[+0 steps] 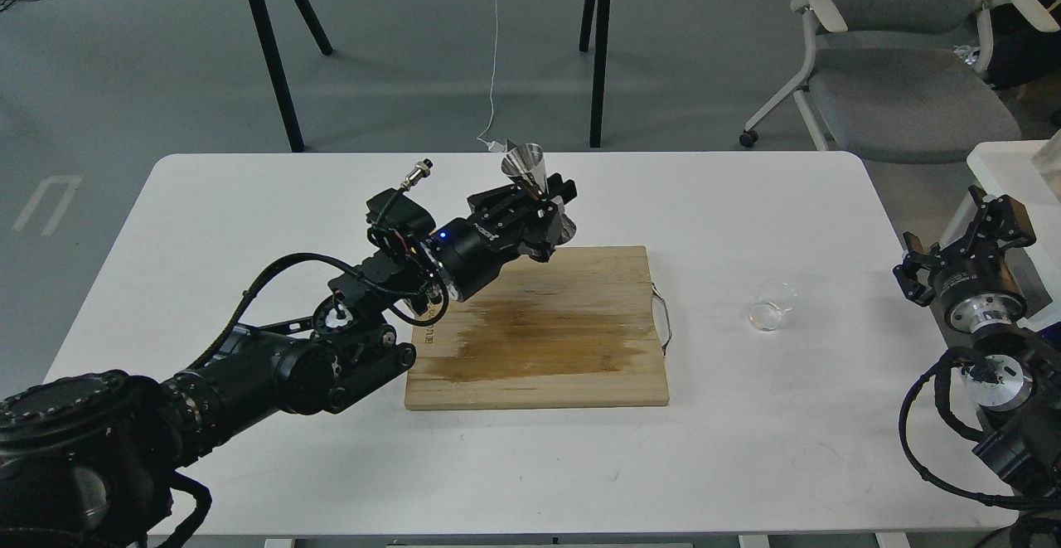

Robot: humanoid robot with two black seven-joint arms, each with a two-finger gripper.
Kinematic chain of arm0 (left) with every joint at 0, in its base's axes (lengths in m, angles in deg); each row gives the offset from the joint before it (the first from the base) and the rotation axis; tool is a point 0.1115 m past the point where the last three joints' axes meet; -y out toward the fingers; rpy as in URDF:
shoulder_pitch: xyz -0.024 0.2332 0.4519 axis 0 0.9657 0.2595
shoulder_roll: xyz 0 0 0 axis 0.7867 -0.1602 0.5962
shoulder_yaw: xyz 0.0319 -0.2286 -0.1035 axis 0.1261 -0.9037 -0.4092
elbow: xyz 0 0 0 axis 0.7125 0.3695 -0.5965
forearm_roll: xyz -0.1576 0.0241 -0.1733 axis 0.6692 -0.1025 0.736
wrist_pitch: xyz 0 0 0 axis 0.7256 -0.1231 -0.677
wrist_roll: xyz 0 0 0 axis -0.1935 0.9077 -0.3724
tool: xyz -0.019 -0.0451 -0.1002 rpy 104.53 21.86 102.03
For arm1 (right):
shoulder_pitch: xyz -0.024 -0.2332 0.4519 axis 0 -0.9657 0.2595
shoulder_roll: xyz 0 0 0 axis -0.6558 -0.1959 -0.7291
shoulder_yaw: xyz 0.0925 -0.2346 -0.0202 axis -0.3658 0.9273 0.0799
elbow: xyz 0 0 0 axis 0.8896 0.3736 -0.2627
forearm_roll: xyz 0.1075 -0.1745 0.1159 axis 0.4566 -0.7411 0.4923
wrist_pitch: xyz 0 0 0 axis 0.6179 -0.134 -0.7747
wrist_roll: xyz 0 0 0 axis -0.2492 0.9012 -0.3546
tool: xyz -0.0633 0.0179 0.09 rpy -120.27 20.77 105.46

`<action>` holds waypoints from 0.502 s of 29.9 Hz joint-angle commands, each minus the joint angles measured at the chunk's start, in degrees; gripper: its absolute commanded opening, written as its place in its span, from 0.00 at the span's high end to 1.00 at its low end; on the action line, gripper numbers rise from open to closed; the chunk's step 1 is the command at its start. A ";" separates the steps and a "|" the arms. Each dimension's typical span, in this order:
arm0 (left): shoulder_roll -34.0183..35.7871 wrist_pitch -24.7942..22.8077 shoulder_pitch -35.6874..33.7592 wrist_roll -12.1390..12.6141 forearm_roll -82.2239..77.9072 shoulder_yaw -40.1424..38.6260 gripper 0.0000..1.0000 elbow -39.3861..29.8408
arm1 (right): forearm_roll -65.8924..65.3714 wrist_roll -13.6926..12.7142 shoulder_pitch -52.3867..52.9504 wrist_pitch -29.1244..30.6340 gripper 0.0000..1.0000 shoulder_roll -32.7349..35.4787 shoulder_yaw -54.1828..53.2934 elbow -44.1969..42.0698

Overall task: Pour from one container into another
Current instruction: 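Lift the jigger with the left gripper and carry it over the board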

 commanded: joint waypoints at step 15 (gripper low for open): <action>-1.43 0.00 6.12 0.02 -6.22 0.15 0.92 4.56 | 0.09 0.09 -1.06 0.00 0.00 -1.18 -0.27 -0.02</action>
